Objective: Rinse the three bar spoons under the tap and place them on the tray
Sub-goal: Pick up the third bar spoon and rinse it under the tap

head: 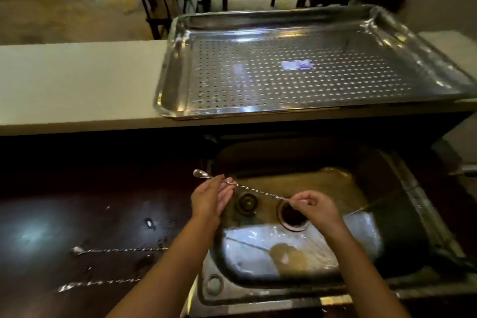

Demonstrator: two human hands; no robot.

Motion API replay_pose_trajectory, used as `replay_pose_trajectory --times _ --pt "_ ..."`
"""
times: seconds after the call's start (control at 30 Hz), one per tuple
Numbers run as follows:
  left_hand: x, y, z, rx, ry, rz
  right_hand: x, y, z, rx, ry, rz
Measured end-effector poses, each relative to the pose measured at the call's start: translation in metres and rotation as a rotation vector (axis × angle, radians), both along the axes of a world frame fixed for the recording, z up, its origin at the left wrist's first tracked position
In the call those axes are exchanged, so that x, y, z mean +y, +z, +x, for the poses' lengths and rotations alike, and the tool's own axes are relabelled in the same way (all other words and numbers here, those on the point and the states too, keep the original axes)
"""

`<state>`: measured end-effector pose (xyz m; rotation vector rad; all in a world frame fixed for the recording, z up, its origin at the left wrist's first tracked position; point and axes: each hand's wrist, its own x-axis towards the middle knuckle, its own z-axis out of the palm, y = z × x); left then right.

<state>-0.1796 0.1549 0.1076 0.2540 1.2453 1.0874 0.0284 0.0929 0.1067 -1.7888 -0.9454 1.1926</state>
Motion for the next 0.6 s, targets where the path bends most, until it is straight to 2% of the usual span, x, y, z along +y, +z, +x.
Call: replay_pose_trajectory --times 0.17,0.3,0.4,0.6 --pt "-0.008 0.004 0.085 0.028 -0.181 0.045 -0.029 -0.002 0.081 0.197 -0.395 0.039" --pt "-0.016 0.008 0.14 0.015 -0.268 0.049 -0.038 -0.002 0.127 0.324 -0.596 0.097" --pt "-0.022 0.008 0.167 -0.001 -0.266 0.062 -0.038 0.0 0.147 0.389 -0.641 0.13" --pt "-0.029 0.002 0.185 0.011 -0.24 0.096 -0.032 -0.002 0.165 0.398 -0.674 0.158"
